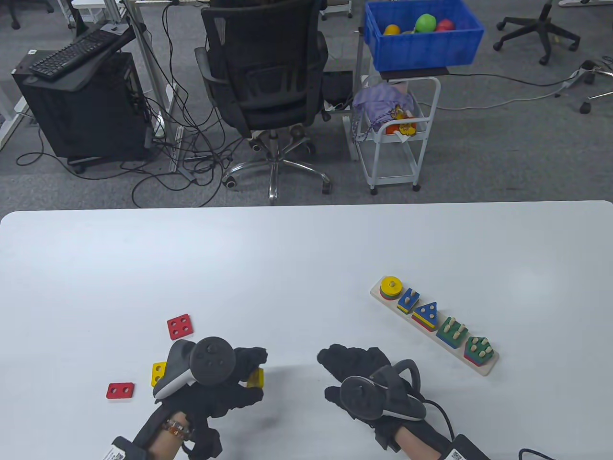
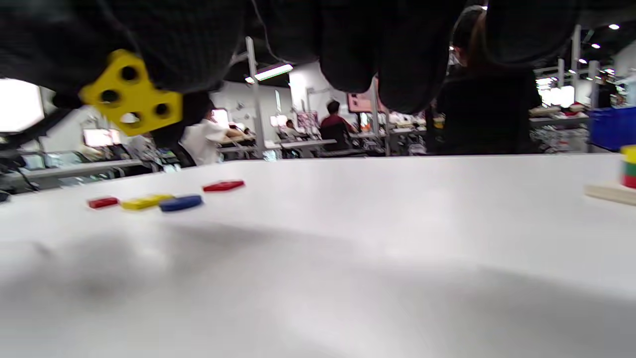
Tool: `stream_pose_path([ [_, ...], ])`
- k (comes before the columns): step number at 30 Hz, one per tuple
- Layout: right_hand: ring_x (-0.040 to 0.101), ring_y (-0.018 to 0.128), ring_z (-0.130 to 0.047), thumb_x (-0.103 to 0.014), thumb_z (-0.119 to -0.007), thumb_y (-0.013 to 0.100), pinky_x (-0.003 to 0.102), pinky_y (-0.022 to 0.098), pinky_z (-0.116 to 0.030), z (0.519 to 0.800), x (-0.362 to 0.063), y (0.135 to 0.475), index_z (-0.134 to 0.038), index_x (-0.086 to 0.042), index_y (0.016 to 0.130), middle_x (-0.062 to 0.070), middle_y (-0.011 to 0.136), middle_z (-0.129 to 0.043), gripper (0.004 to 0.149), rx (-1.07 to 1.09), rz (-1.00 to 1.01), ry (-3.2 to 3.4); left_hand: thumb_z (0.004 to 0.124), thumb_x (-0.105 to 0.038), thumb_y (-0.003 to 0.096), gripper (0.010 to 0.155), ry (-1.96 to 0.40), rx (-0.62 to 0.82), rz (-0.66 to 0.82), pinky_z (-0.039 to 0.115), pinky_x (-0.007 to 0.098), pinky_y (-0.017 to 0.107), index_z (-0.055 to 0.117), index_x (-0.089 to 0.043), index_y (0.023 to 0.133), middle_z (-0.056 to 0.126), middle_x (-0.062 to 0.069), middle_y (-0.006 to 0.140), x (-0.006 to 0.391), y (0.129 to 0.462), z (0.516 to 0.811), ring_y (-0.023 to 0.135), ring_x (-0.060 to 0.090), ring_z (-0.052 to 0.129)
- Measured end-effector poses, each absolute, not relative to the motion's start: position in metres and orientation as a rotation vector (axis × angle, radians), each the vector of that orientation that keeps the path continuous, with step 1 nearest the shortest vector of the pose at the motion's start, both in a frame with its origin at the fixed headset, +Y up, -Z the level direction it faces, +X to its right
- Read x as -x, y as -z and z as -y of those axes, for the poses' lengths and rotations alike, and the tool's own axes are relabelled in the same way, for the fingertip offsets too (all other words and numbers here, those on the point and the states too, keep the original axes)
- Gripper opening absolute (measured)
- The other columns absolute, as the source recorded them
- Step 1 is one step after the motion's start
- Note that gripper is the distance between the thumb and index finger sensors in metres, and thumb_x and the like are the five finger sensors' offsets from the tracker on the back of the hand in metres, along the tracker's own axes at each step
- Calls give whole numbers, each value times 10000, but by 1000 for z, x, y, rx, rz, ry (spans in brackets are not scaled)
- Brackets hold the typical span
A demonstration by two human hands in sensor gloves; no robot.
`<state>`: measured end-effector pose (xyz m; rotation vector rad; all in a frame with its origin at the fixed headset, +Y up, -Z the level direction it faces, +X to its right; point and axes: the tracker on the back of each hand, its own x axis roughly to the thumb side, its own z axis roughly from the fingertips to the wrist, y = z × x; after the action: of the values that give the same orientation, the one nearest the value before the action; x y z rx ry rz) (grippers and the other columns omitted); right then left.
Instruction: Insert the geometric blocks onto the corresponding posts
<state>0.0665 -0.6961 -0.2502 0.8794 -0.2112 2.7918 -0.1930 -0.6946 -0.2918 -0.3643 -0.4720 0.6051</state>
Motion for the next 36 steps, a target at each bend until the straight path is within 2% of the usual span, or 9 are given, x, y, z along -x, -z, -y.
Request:
stream_pose_path([
  [5,376,889,-798,-510,-798,414,671,598,-662,679,-48,243,-439,-189,1048,122,1065,-602,796,-960,415,-2596,856,-542,438,819,-1114,520,458,677,498,766,473,-232,1091,661,24,1083,178,303,701,929,217,870],
  [9,350,844,-848,-484,-827,399,657,580,-689,671,-42,241,-494,-177,1022,116,1016,-680,771,-955,586,-2553,846,-545,448,838,-1346,636,472,680,496,765,440,-213,1102,660,33,1086,168,302,707,929,218,873],
  [10,335,823,-867,-466,-829,404,649,573,-700,669,-43,241,-536,-181,1004,106,985,-723,726,-929,634,-2518,849,-546,446,845,-1379,657,477,683,499,761,440,-206,1103,671,37,1080,166,301,708,921,221,879],
  [14,356,861,-821,-468,-850,385,657,583,-684,664,-44,241,-525,-191,1011,118,1012,-687,758,-942,600,-2455,839,-565,453,863,-1398,701,511,684,500,762,421,-195,1110,682,37,1078,165,303,709,913,216,886],
  [18,318,813,-872,-471,-889,346,642,574,-705,663,-47,242,-601,-209,971,77,955,-775,736,-947,590,-2430,837,-566,453,879,-1367,727,536,676,505,765,392,-203,1119,695,29,1079,164,304,711,913,212,894],
  [22,337,814,-842,-452,-891,368,658,577,-688,663,-50,245,-596,-212,969,83,975,-735,711,-945,547,-2418,789,-536,496,798,-1389,728,546,622,537,784,399,-239,1125,678,23,1123,164,302,712,979,218,852],
  [27,350,783,-875,-404,-892,383,655,575,-691,658,-68,252,-597,-175,978,133,988,-711,702,-852,592,-2480,695,-593,507,753,-1142,469,427,531,588,795,407,-282,1130,555,38,1189,183,299,708,1070,279,715],
  [33,355,785,-868,-363,-883,400,670,592,-670,650,-115,267,-603,-166,990,161,1011,-678,682,-654,580,-2672,659,-580,514,703,-576,192,281,465,615,809,422,-318,1122,509,10,1210,233,297,702,1120,293,620],
  [36,351,802,-863,-343,-881,402,676,610,-655,649,-140,273,-605,-172,995,159,1026,-673,675,-569,527,-2796,651,-591,511,709,-370,129,219,436,627,816,403,-339,1125,489,-10,1223,255,291,705,1148,289,572],
])
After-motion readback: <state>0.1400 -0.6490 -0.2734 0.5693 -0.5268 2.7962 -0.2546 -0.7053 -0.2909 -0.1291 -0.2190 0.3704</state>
